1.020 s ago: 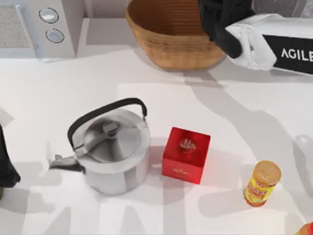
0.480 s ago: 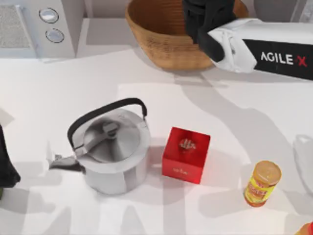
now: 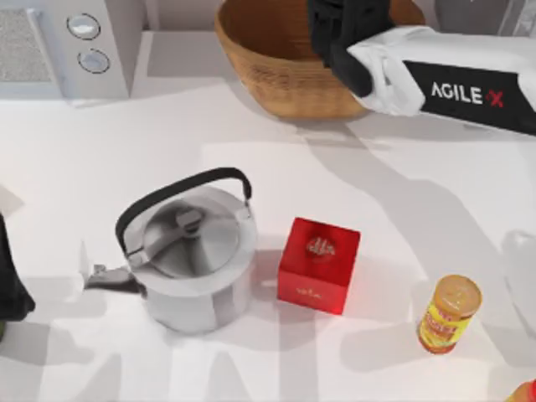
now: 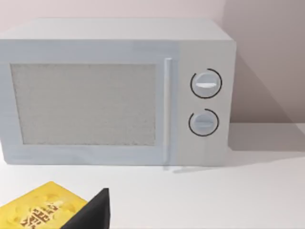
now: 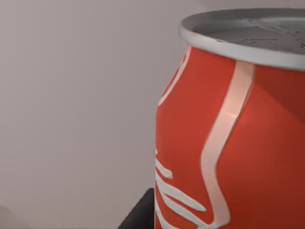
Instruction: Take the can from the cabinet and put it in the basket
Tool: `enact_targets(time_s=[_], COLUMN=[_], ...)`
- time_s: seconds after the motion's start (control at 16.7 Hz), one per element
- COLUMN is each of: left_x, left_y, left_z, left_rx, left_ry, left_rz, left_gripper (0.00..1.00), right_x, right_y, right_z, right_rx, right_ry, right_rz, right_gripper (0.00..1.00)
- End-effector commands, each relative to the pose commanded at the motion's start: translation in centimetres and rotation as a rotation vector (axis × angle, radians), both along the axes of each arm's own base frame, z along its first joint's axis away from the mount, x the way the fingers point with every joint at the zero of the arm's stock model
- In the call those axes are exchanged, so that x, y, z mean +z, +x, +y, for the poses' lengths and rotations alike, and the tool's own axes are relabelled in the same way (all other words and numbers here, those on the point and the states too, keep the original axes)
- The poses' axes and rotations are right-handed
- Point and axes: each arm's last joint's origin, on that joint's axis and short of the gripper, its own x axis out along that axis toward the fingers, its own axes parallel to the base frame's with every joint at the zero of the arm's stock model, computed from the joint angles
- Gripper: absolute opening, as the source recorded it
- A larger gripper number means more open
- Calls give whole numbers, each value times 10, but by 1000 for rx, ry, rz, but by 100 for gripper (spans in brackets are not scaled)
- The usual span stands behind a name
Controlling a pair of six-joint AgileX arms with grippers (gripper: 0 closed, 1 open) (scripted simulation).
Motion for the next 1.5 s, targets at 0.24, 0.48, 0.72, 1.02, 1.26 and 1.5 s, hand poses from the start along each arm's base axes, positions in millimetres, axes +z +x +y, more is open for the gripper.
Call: enact_targets(time_s=[0.24, 0.48, 0.72, 1.02, 1.26, 1.5], left_x=[0, 0, 0, 0, 0, 0], left_y=[0, 0, 0, 0, 0, 0], left_z=[0, 0, 0, 0, 0, 0], left_rx=[0, 0, 0, 0, 0, 0], left_ry=[0, 0, 0, 0, 0, 0], left_rz=[0, 0, 0, 0, 0, 0], left_gripper=[100, 100, 100, 100, 100, 100], right_x=[0, 0, 0, 0, 0, 0], right_y=[0, 0, 0, 0, 0, 0], right_z=[0, 0, 0, 0, 0, 0], right_rx=[0, 0, 0, 0, 0, 0], right_ry=[0, 0, 0, 0, 0, 0], right_rz=[0, 0, 0, 0, 0, 0], right_gripper=[15, 45, 75, 100, 100, 100])
